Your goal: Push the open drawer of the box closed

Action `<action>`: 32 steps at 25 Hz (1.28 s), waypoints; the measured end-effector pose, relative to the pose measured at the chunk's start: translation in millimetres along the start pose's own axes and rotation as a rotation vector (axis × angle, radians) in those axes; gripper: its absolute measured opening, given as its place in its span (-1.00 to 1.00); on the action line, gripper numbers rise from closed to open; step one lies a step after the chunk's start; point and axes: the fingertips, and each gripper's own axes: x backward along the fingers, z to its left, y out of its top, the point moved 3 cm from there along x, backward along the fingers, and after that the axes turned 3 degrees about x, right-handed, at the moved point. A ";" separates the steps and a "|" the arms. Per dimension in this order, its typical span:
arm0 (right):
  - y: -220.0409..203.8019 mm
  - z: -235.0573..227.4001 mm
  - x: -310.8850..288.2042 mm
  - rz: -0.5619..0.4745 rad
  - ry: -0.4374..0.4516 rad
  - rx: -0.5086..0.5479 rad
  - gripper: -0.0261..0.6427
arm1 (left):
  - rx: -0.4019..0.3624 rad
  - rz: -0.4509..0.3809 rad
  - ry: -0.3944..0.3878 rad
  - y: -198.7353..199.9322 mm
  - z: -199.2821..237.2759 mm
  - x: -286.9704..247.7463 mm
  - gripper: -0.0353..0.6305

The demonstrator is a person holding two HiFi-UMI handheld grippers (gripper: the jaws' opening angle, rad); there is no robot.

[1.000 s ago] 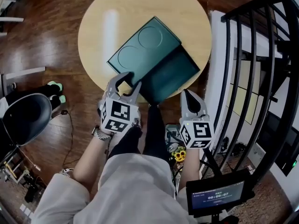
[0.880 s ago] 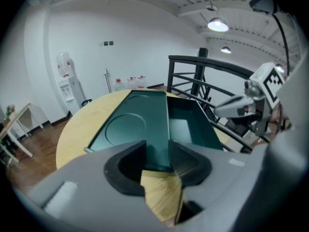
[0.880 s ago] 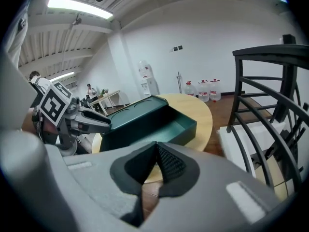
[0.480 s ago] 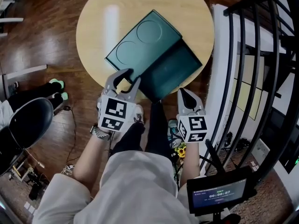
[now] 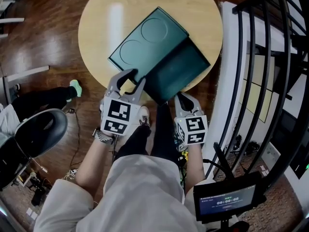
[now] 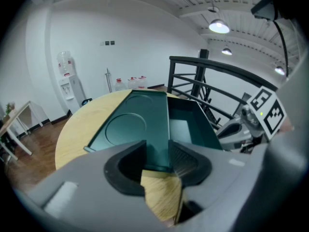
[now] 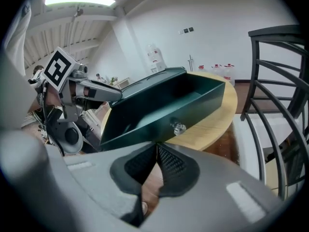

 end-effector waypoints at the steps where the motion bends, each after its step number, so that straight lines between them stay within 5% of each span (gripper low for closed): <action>1: 0.8 -0.3 -1.9 -0.002 0.003 -0.006 -0.91 | 0.000 0.000 0.001 0.3 -0.4 -0.6 -0.42; 32: 25.9 -4.1 -14.1 0.012 -0.022 0.029 -0.91 | 0.005 0.011 -0.002 -3.7 1.5 7.8 -0.42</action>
